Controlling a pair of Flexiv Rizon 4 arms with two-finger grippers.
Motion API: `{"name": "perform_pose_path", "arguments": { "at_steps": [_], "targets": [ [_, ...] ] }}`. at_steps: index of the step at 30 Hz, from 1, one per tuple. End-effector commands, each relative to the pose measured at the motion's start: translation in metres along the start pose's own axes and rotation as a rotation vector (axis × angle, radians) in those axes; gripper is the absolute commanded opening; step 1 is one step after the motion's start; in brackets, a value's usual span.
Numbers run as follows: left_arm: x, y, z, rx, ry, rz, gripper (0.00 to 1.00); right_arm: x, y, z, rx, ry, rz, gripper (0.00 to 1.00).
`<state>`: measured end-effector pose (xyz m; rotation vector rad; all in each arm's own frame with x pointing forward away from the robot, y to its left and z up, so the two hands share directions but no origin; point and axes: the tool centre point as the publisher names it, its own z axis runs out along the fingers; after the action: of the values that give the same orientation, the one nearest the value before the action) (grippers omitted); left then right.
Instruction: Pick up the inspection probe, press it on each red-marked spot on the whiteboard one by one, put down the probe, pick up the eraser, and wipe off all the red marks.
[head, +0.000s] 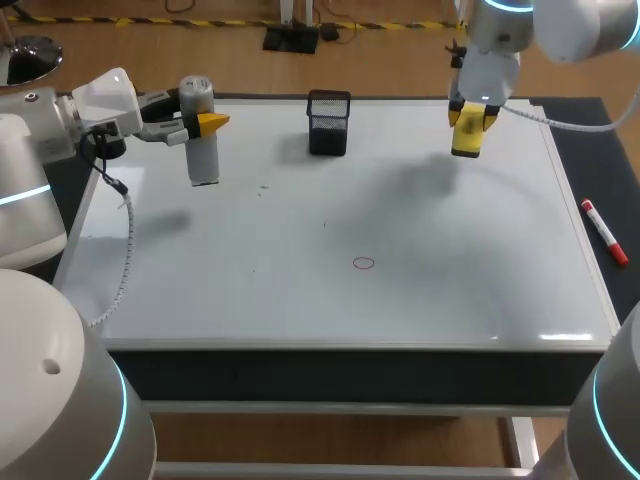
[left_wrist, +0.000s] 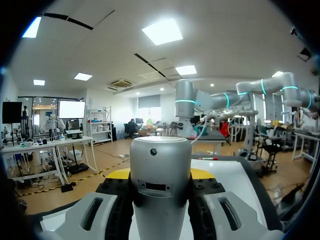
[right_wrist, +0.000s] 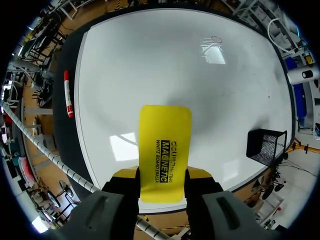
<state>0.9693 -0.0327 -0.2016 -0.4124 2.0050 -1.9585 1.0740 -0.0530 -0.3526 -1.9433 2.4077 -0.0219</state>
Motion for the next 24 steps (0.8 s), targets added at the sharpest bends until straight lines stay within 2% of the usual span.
{"name": "perform_pose_path", "arguments": {
  "at_steps": [1,6,14,24],
  "targets": [
    [0.017,-0.004,0.013,0.001,0.043,0.032,0.0,0.001,-0.001,-0.001,-0.001,0.002,-0.002,0.0],
    [0.057,-0.013,0.038,-0.003,0.141,0.06,0.0,0.001,-0.001,-0.001,-0.001,0.002,-0.002,0.0],
    [0.123,-0.021,0.085,0.043,0.291,0.064,0.0,0.001,-0.001,-0.001,-0.001,0.002,-0.002,0.0],
    [0.207,-0.005,0.152,0.116,0.433,0.005,0.0,0.001,-0.001,-0.001,-0.001,0.002,-0.002,0.0]
  ]
}}
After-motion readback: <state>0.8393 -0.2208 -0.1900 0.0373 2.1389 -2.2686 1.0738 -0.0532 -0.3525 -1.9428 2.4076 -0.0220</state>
